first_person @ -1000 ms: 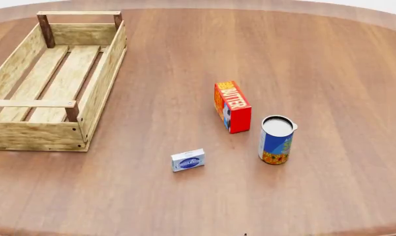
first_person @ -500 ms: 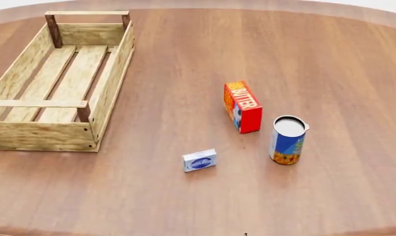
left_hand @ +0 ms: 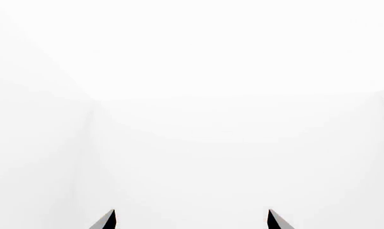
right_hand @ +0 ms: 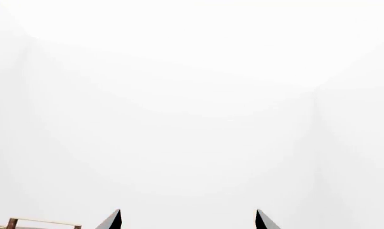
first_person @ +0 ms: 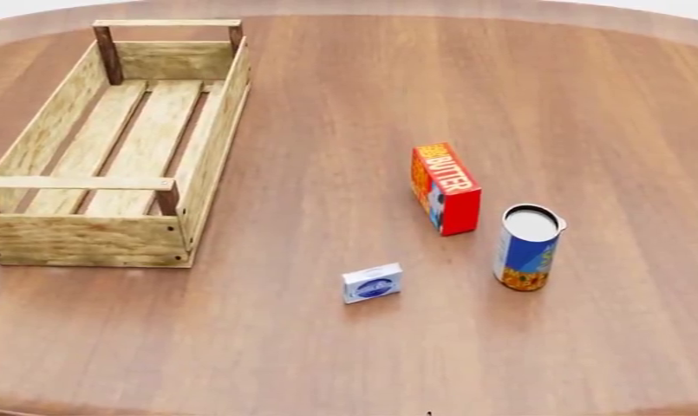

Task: Pick up the cream cheese and put it in the tray.

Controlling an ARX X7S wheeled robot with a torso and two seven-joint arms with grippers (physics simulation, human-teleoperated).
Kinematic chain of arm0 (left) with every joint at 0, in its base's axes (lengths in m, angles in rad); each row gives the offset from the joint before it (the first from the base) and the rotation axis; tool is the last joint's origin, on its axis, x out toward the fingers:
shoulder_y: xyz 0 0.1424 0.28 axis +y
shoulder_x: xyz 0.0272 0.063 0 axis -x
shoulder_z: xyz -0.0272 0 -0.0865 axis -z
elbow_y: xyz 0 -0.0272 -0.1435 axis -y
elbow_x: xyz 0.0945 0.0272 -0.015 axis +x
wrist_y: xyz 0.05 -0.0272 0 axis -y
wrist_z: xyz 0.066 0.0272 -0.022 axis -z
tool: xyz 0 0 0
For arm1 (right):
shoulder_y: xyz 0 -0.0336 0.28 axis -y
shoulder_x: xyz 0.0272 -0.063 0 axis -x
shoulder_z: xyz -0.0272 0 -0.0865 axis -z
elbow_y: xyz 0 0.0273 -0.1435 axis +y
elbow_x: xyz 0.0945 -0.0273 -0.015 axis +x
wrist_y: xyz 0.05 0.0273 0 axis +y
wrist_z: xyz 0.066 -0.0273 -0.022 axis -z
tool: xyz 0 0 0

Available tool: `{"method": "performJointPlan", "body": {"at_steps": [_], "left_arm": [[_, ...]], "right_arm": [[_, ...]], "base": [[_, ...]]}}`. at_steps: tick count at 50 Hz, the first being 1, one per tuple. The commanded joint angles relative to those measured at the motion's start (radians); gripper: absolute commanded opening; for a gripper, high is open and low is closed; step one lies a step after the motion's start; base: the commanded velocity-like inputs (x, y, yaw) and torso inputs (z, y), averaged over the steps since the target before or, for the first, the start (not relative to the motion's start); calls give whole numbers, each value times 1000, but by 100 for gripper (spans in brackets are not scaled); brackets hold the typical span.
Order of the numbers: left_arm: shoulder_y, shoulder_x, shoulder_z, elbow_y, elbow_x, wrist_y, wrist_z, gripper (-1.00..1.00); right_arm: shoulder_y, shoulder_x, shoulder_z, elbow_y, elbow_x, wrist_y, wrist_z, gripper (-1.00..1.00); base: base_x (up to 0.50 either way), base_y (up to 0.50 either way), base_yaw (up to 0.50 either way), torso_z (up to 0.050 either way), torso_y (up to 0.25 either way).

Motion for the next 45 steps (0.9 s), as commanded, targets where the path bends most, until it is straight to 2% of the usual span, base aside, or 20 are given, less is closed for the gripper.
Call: {"method": "performJointPlan", "body": {"at_steps": [1, 45], "left_arm": [[1, -7, 7, 1, 5, 1, -9, 100], [12, -34, 38, 25, 21, -5, -33, 100]], "right_arm": [[0, 4, -7, -7, -9, 13, 8, 100], [6, 22, -37, -23, -19, 46, 34, 100]], "base": [[0, 70, 0, 0, 0], [0, 174, 0, 0, 0]]}}
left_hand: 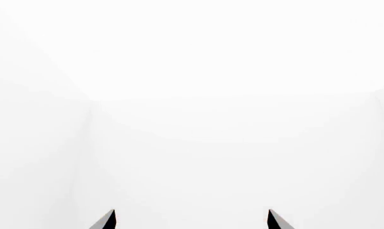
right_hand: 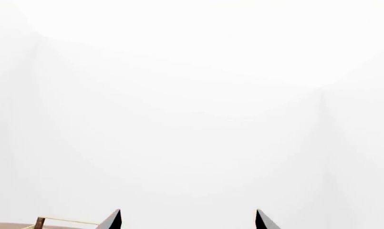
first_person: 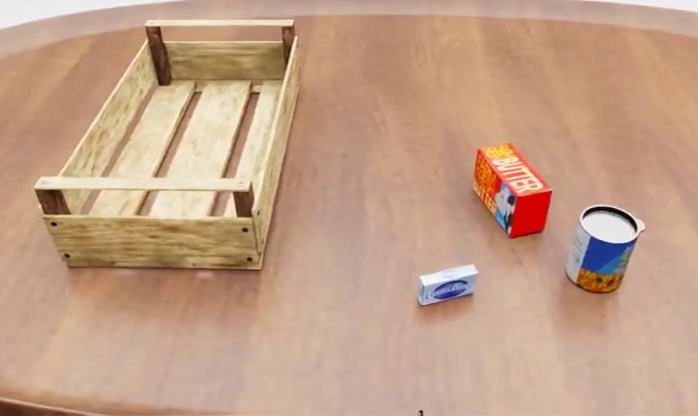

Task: Pick up the cream cheese and put it in the tray.

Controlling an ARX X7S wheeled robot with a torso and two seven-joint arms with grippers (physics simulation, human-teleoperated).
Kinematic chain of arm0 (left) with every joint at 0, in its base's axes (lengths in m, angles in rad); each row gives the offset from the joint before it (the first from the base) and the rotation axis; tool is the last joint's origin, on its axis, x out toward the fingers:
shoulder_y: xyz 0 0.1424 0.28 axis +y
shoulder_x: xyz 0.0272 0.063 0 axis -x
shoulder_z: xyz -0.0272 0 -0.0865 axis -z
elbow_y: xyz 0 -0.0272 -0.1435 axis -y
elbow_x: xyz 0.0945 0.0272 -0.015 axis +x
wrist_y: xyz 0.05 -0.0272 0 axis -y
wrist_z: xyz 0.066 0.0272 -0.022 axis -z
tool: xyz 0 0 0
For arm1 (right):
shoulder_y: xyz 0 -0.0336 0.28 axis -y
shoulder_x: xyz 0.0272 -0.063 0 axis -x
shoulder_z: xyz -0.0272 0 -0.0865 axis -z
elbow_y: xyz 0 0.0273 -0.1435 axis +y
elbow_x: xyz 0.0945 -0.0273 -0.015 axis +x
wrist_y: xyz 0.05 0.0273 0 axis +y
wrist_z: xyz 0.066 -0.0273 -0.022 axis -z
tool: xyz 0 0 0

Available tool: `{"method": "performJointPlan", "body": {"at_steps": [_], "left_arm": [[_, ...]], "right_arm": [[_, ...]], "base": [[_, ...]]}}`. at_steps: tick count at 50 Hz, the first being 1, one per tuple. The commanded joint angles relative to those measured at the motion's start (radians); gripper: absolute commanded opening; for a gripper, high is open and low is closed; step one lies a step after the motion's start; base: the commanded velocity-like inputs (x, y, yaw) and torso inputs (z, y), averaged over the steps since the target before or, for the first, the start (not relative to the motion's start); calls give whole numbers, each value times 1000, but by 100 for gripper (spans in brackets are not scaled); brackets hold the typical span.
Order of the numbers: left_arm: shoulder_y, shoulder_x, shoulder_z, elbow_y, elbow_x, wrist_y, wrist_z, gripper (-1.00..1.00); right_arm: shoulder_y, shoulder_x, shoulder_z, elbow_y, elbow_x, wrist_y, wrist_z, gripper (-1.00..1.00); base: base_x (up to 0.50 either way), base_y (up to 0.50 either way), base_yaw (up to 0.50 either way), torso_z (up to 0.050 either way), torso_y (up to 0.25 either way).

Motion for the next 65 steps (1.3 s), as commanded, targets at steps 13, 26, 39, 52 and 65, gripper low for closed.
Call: {"method": "performJointPlan", "body": {"at_steps": [13, 26, 39, 52, 65], "left_arm": [[-2, -15, 10, 4, -2, -3, -16, 100], [-3, -22, 17, 6, 1, -4, -23, 100], [-8, -26, 30, -1, 7, -6, -28, 100], [-7, -32, 36, 0, 9, -4, -35, 100], [3, -37, 30, 11, 11, 8, -52, 100]], "right_arm": [[5, 8, -9, -28, -8, 40, 8, 100], [8, 14, -16, -37, 1, 54, 12, 100], [11, 21, -27, -27, 1, 50, 20, 100], [12, 21, -35, -32, -14, 60, 29, 100], [9, 27, -42, -45, -18, 64, 34, 100]], "base": [[2, 186, 0, 0, 0], [33, 183, 0, 0, 0], [85, 108, 0, 0, 0], [107, 105, 0, 0, 0], [106, 101, 0, 0, 0]]}}
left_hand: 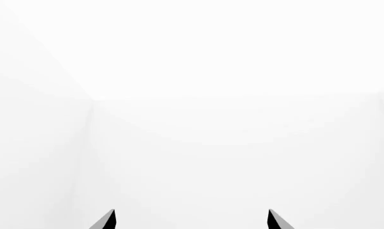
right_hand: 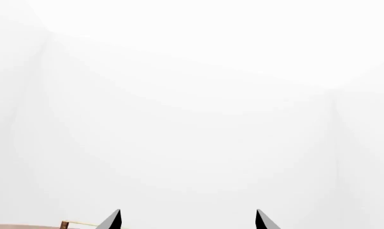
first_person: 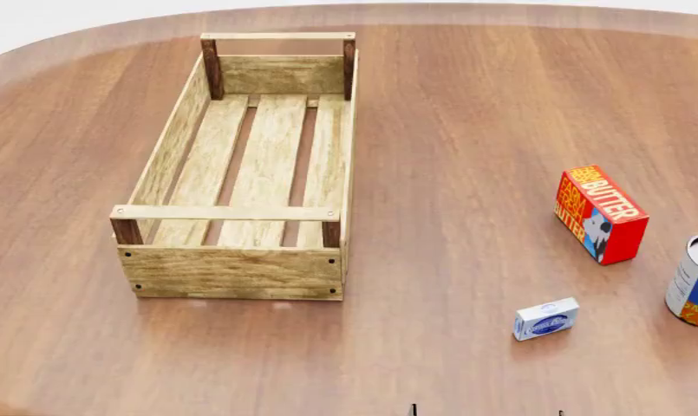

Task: Pick up the cream cheese and put it in the tray.

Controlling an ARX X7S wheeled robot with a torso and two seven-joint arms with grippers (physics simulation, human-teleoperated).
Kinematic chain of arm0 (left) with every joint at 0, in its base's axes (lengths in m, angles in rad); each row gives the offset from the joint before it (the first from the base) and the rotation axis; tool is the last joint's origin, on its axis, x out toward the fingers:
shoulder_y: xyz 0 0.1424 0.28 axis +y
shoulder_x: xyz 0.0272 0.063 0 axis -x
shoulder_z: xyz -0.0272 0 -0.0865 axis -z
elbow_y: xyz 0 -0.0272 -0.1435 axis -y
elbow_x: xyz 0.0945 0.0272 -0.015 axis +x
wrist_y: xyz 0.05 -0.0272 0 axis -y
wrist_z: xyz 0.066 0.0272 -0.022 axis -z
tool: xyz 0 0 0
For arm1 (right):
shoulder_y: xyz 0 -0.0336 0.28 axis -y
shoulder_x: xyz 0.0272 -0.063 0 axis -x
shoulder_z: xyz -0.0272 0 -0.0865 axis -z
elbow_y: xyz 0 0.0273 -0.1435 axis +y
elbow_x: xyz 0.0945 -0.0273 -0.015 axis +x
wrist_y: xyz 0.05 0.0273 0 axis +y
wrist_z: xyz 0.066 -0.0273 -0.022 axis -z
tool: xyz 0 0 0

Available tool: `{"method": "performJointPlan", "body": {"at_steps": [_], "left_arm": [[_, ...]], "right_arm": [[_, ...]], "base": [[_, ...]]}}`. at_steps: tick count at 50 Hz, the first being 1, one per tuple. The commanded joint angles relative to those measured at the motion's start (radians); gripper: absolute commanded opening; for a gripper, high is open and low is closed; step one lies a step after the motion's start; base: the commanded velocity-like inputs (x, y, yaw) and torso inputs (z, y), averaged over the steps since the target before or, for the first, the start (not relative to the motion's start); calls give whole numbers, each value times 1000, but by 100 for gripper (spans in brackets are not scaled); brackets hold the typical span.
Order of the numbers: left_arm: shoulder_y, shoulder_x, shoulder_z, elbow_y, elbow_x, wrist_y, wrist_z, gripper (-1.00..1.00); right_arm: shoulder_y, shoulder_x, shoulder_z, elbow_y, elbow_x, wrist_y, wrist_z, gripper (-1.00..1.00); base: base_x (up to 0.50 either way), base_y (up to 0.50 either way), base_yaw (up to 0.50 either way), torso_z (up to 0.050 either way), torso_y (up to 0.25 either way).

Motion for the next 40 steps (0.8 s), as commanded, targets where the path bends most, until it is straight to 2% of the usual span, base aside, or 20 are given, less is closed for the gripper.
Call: {"method": "performJointPlan", "body": {"at_steps": [1, 40], "left_arm": [[8, -4, -5, 8, 1, 11, -15, 100], [7, -19, 7, 14, 10, 7, -39, 100]], "right_arm": [[-3, 4, -6, -13, -7, 7, 6, 100], [2, 17, -24, -20, -15, 22, 29, 100]], "base": [[105, 105, 0, 0, 0], [153, 143, 0, 0, 0]]}}
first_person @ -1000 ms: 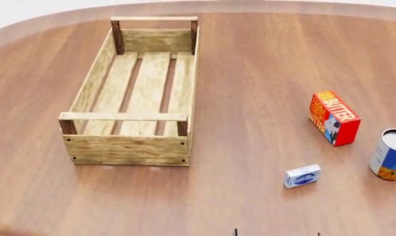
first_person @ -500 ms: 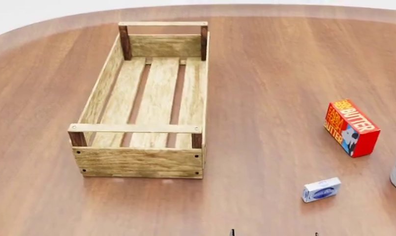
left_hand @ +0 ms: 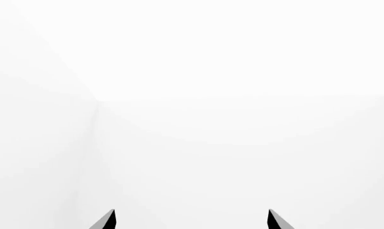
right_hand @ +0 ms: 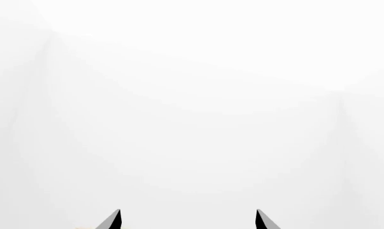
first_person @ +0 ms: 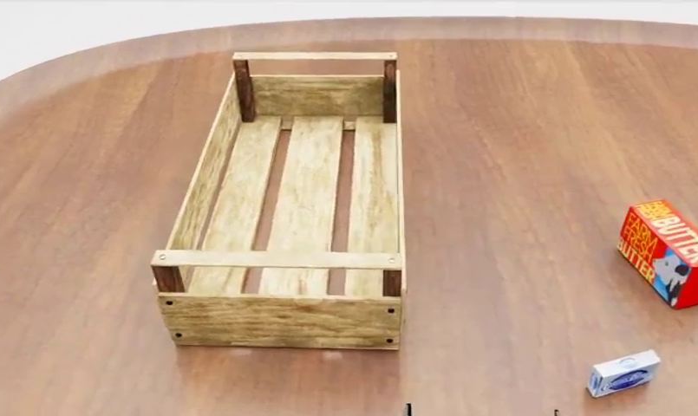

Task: Pick up the cream cheese and put it in the tray.

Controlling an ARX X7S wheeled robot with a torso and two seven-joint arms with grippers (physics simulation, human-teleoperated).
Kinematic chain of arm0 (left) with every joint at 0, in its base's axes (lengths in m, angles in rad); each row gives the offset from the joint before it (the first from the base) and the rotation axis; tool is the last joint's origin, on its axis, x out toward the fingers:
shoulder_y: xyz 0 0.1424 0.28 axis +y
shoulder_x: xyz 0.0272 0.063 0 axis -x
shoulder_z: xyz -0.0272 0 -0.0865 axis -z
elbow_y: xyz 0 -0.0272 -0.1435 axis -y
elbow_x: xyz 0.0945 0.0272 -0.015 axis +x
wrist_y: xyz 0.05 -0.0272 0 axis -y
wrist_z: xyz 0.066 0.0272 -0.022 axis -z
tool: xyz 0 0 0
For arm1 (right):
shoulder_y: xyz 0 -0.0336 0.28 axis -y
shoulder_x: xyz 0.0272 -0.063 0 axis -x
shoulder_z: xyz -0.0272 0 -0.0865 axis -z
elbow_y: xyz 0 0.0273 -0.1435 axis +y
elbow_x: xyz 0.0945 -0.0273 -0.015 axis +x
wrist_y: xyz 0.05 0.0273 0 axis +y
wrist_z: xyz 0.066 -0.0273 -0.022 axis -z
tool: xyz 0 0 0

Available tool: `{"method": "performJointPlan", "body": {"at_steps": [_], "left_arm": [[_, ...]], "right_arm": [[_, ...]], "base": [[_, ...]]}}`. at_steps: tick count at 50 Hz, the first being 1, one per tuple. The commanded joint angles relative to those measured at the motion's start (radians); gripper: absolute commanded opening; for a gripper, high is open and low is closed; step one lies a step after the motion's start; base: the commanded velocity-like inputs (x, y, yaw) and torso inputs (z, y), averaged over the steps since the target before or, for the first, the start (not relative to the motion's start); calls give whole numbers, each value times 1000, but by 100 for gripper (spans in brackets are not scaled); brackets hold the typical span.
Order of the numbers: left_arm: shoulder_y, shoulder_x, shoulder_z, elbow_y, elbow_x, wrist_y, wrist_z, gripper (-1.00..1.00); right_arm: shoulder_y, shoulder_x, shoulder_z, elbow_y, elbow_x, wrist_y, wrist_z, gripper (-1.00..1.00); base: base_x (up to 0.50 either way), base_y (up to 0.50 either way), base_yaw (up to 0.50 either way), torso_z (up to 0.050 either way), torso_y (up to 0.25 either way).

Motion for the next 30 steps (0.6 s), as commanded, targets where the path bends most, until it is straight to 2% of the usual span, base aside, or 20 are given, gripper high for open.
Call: {"method": "performJointPlan", "body": {"at_steps": [1, 30], "left_arm": [[0, -4, 5, 3, 3, -4, -6, 100], [-8, -14, 20, -6, 7, -9, -20, 100]], "right_arm": [[0, 5, -4, -3, 0, 4, 6, 100], [11, 18, -18, 11, 14, 4, 20, 100]], "base": [[172, 172, 0, 0, 0], [172, 170, 0, 0, 0]]}}
